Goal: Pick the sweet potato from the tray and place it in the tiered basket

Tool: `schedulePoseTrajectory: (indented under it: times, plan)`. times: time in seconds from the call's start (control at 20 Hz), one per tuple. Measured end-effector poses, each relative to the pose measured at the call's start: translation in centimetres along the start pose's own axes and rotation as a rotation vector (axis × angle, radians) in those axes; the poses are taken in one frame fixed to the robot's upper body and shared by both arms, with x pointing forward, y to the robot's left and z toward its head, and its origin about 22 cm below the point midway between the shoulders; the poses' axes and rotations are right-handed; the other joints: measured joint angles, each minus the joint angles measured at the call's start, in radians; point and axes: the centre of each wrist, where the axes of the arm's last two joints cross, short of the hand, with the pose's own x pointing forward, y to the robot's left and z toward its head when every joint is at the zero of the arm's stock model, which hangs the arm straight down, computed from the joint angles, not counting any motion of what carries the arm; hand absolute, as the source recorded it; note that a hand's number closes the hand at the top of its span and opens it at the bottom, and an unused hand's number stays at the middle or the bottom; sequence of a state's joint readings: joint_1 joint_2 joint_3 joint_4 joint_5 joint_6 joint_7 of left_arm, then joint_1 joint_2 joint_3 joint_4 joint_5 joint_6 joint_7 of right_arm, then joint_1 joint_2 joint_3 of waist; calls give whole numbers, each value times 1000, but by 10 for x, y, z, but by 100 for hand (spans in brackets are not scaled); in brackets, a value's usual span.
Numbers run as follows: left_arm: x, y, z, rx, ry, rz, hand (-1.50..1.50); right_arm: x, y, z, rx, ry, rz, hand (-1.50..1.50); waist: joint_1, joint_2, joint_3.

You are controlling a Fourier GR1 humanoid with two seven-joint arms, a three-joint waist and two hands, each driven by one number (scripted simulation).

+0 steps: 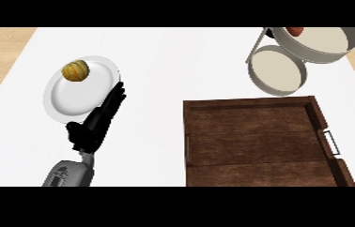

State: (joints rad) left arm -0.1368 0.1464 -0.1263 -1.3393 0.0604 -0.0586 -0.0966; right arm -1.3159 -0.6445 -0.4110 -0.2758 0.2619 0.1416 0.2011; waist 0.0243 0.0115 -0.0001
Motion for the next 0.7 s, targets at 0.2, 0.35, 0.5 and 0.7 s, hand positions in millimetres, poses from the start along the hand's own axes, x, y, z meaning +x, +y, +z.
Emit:
schedulePoseTrajectory:
  times: [0.2,0.35,0.5,0.7]
  plan:
    - [1,-4,-3,-1,-7,-2,0,-9,-51,12,-201,-39,-46,-150,0,4,1]
    - [3,-2,-3,-5,-8,1,0,-20,-91,25,-300,-82,-117,-150,2,5,2]
    - [4,-1,-5,-2,-11,-1,0,-40,-133,43,-352,-115,-185,-150,0,6,3]
    - [-1,0,0,-6,-7,2,0,-64,-185,74,-395,-132,-226,-150,3,8,5]
